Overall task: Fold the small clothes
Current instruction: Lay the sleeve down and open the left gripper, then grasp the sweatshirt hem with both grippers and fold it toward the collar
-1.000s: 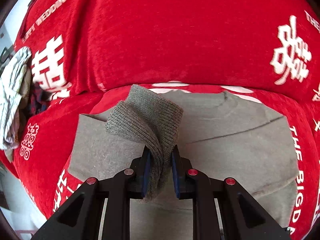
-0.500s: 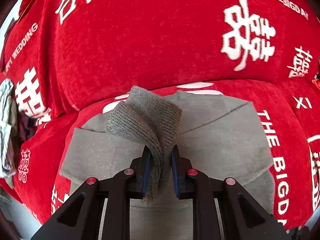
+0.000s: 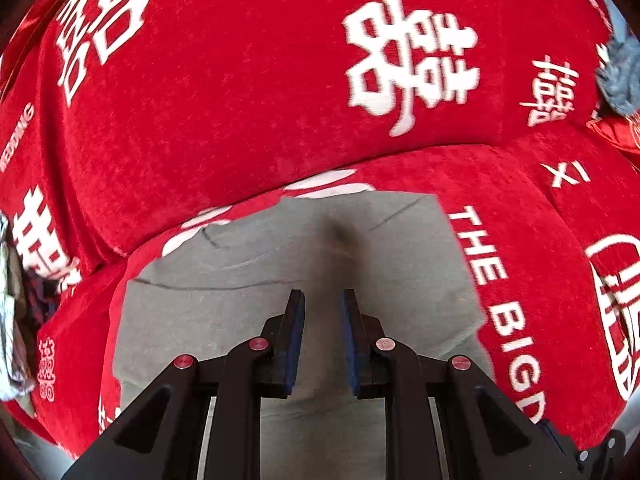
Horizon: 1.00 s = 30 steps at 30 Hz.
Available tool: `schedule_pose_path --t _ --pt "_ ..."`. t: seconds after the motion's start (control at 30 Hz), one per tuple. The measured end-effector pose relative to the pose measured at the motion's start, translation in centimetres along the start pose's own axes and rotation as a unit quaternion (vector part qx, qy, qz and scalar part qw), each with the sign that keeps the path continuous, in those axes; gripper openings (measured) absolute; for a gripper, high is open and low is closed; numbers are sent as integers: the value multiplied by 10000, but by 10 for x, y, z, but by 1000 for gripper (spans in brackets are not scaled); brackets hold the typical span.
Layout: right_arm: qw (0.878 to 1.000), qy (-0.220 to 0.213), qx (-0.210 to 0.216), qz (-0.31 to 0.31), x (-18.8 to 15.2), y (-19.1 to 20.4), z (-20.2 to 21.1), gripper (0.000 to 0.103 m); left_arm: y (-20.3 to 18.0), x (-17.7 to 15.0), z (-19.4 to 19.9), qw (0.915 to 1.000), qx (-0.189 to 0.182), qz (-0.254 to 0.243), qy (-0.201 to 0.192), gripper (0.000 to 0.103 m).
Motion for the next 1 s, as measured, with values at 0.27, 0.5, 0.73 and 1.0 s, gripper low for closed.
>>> schedule_pose_path --t 0.27,0.5,0.73,1.0 --pt "9998 25 -49 -193 -10 -28 11 80 -31 -1 2 9994 -251 -238 16 21" --pt "9990 -62 224 -378 -3 -42 11 80 15 -7 -5 9990 -399 189 73 78" --pt "9953 -185 770 -559 28 -44 -16 80 99 -35 -36 9941 73 1051 261 103" --pt "9961 285 634 -540 69 -54 -82 77 142 -94 -89 9844 429 1474 855 103"
Point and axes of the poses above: each gripper's, at about its wrist camera, not at the fingertips, and z roughly against the way its jaws point, y to its left, x to its top, the point moved 7 cm from there along -z, roughly the way its jaws point, and after that the axes turned 12 degrees about x, right-handed, at the moved point
